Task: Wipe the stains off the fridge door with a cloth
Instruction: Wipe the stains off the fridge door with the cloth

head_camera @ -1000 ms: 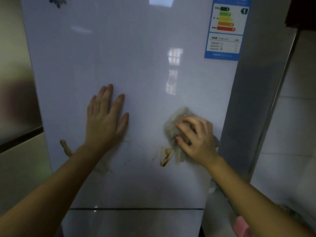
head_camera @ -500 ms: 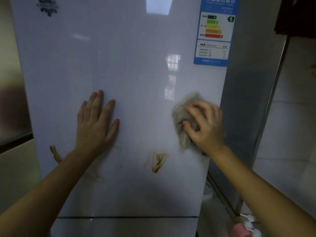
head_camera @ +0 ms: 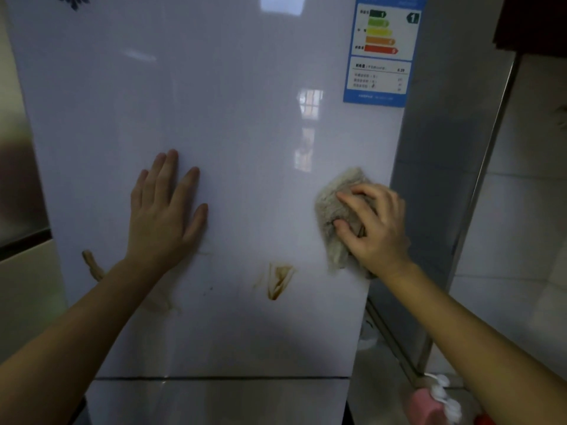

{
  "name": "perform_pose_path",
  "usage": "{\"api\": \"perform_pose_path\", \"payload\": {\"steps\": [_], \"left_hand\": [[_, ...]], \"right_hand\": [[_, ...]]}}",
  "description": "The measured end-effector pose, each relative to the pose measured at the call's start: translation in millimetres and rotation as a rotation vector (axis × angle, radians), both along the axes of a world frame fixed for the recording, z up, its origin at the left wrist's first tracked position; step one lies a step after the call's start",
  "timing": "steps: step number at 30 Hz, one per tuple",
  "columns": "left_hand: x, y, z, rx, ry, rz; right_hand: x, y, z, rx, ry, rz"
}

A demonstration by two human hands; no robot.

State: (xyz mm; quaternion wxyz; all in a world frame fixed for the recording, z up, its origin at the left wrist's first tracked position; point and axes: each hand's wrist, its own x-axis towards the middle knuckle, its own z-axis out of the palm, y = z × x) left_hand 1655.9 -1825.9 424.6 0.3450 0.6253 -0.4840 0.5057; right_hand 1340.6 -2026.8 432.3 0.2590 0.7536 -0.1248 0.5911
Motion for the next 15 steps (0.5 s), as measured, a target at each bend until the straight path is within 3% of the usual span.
{"api": "perform_pose_path", "payload": {"steps": [5,7,15], "left_hand": [[0,1,0,0.005,-0.005,0.006],[1,2,1,0.017,-0.004,0.003],[0,3,1,0.032,0.008,0.004]], "right_hand": [[2,0,-52,-0.170,0.285,0.045],[1,-1,-48,-0.198,0.314,0.044],[9,9,11,0.056,-0.063,0.002]]}}
